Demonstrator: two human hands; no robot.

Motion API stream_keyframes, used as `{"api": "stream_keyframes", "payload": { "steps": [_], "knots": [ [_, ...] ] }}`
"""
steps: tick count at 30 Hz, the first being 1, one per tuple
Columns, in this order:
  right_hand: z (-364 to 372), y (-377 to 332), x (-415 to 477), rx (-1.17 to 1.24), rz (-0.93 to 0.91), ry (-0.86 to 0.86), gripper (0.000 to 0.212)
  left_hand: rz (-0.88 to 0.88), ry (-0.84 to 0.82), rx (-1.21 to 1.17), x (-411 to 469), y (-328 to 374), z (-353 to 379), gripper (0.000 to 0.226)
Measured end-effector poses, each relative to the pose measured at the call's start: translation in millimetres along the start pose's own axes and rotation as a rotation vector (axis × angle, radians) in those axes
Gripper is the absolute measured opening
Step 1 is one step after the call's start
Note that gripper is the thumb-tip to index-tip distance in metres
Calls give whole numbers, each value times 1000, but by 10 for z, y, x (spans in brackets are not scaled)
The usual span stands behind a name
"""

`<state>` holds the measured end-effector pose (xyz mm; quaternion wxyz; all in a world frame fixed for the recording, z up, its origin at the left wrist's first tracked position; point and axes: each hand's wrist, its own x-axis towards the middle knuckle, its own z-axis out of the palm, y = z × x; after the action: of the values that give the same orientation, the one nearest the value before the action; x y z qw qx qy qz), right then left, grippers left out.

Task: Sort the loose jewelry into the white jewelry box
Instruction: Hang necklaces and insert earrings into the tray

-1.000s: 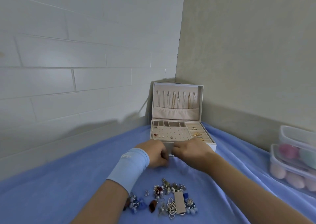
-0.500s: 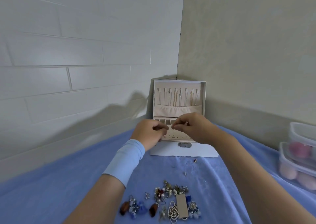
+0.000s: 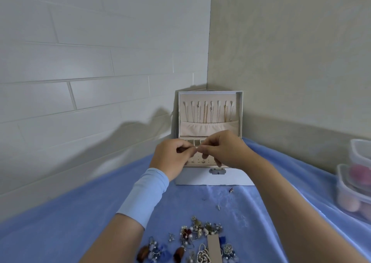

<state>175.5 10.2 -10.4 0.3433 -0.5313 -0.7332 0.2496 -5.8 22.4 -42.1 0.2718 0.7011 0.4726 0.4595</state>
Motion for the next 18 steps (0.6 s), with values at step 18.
{"api": "stream_keyframes", "payload": {
  "steps": [18],
  "knots": [
    [-95, 289, 60, 208, 56, 145, 11, -146, -231, -79, 213, 175, 93, 10]
  ]
}}
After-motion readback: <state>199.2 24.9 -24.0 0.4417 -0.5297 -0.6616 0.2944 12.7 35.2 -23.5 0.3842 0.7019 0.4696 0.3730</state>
